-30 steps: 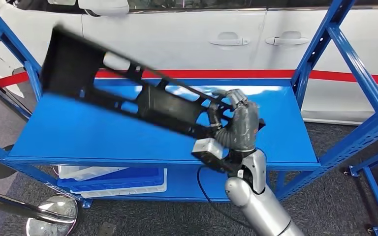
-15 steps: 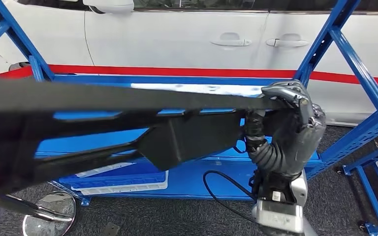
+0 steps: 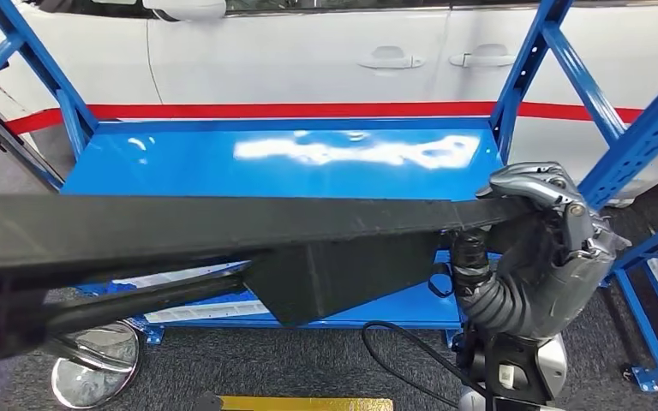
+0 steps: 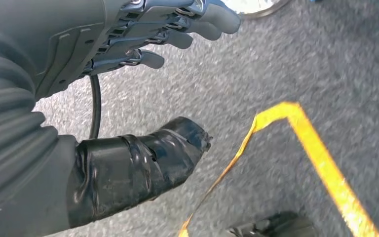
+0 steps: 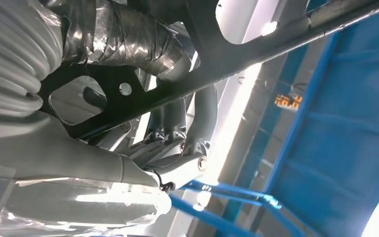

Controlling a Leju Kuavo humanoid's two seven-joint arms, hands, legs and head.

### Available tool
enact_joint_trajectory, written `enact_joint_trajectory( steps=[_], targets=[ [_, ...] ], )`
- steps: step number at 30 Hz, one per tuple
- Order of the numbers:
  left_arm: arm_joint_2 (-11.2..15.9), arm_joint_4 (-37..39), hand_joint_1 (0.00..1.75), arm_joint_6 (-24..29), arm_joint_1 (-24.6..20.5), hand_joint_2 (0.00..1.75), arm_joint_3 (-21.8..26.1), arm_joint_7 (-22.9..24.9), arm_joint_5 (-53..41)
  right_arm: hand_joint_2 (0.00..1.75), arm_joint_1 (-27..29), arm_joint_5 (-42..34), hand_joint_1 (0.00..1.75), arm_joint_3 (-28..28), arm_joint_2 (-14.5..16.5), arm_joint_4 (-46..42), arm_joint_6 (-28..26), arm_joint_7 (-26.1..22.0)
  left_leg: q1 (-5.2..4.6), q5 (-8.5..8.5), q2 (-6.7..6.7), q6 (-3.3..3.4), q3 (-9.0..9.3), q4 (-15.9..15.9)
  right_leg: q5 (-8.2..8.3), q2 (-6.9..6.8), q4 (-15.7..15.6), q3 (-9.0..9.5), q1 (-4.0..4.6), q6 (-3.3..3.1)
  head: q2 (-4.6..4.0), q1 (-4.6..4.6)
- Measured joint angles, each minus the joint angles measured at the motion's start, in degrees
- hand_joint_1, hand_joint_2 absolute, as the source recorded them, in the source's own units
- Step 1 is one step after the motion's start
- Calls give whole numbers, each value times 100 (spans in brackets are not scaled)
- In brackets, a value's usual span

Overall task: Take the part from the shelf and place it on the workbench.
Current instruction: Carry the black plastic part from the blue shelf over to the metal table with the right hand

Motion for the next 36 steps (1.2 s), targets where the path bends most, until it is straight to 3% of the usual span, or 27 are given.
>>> enact_joint_trajectory(
  steps=[2,3,4,5,7,9,11,13,14,17,18,19,20,22,24,26,28,29,31,33,34,36],
  targets=[
    [-10,0,0,-8,0,175,-27,1,-3,175,27,-1,175,2,-4,-31,0,4,7,-552,3,-42,-157,695,129,-12,5,-156,17,-32,0,-62],
    [-16,0,0,-11,-3,175,-39,1,-4,175,41,-5,175,4,-6,-39,0,5,9,-675,3,-50,-185,1009,192,-20,9,-242,30,-36,0,-76],
    [-21,0,0,-16,-6,175,-53,1,-4,175,55,-14,175,7,-8,-44,-1,5,9,-664,3,-48,-145,1183,250,-27,12,-325,43,-38,0,-83],
    [-23,0,0,-23,-9,175,-68,2,-5,175,69,-29,175,11,-10,-50,-2,5,6,-551,3,-31,-12,1164,307,-32,15,-404,56,-38,0,-90],
    [-23,0,0,-46,-13,175,-96,2,-5,175,94,-81,175,16,-17,-75,-11,-4,-15,-319,0,47,520,579,413,-31,18,-531,73,-28,0,-101],
    [-21,0,0,-71,-31,175,-116,-3,-5,175,119,-157,175,18,-25,-115,-21,-29,-66,-355,-4,133,1107,-245,507,-36,12,-597,78,15,0,-116],
    [-20,0,0,-101,-46,175,-140,-15,-5,175,139,-241,175,20,-32,-141,-23,-50,-123,-411,-8,181,1309,-618,599,-50,-10,-612,55,79,0,-154],
    [-29,0,0,-129,-40,175,-163,-23,-4,175,157,-310,175,22,-45,-160,-18,-62,-121,-296,10,232,1260,-679,605,-47,43,-648,51,135,0,-196],
    [-35,0,0,-140,-37,175,-170,-25,-3,175,166,-339,175,23,-55,-174,-12,-67,-108,-235,27,267,1232,-710,476,-39,159,-698,57,158,0,-210],
    [-40,0,0,-158,-39,175,-179,-34,5,175,185,-437,175,26,-84,-211,33,-75,-89,-35,61,364,1029,-720,-333,-29,1012,-921,37,216,0,-210],
    [-39,0,0,-161,-40,175,-180,-36,8,175,187,-461,175,26,-90,-216,52,-77,-88,29,63,368,930,-704,-500,-30,1320,-962,19,234,0,-209],
    [-39,0,0,-164,-40,175,-180,-38,8,175,189,-480,175,26,-96,-216,69,-78,-84,91,64,355,827,-684,-524,-31,1516,-948,2,252,0,-210],
    [-41,0,0,-168,-39,175,-180,-38,8,175,189,-496,175,26,-101,-216,81,-79,-74,150,65,338,718,-655,-420,-31,1554,-862,-16,271,0,-211],
    [-46,0,0,-174,-36,175,-181,-33,8,175,186,-537,175,27,-108,-218,119,-81,-46,250,65,278,491,-552,-121,-32,1112,-425,-61,313,0,-209],
    [-47,0,0,-176,-32,175,-182,-21,9,175,176,-584,175,29,-110,-228,166,-85,-43,321,59,203,311,-421,-150,-24,394,89,-66,316,0,-196],
    [-43,0,0,-178,-28,175,-182,-10,10,175,166,-618,175,31,-113,-240,193,-91,-53,397,48,134,239,-357,-277,-5,81,253,-37,258,0,-199],
    [-41,0,0,-179,-22,175,-182,-5,10,175,160,-638,175,35,-116,-245,205,-93,-37,449,31,70,204,-348,-201,-12,92,151,-35,156,0,-215],
    [-40,0,0,-181,-18,175,-182,-3,10,175,157,-643,175,38,-116,-246,212,-93,-24,347,22,40,157,-283,-138,-24,94,85,-34,100,0,-230],
    [-42,0,0,-186,-9,175,-183,-2,10,175,149,-649,175,42,-116,-249,222,-93,-4,-159,16,-10,11,137,6,-45,86,-74,-35,13,0,-262],
    [-44,0,0,-190,-10,175,-184,-2,10,175,149,-650,175,44,-116,-251,233,-93,-3,-658,19,-35,-126,823,151,-50,91,-247,-5,-22,0,-284],
    [-45,0,0,-191,-13,175,-184,-3,10,175,149,-650,175,45,-116,-251,238,-93,-4,-713,19,-28,-135,1099,227,-52,95,-342,16,-30,0,-285],
    [-45,0,0,-195,-16,175,-184,-2,10,175,149,-653,175,49,-116,-251,252,-93,-21,-479,16,33,79,1181,380,-53,100,-546,63,-42,0,-284]
  ],
)
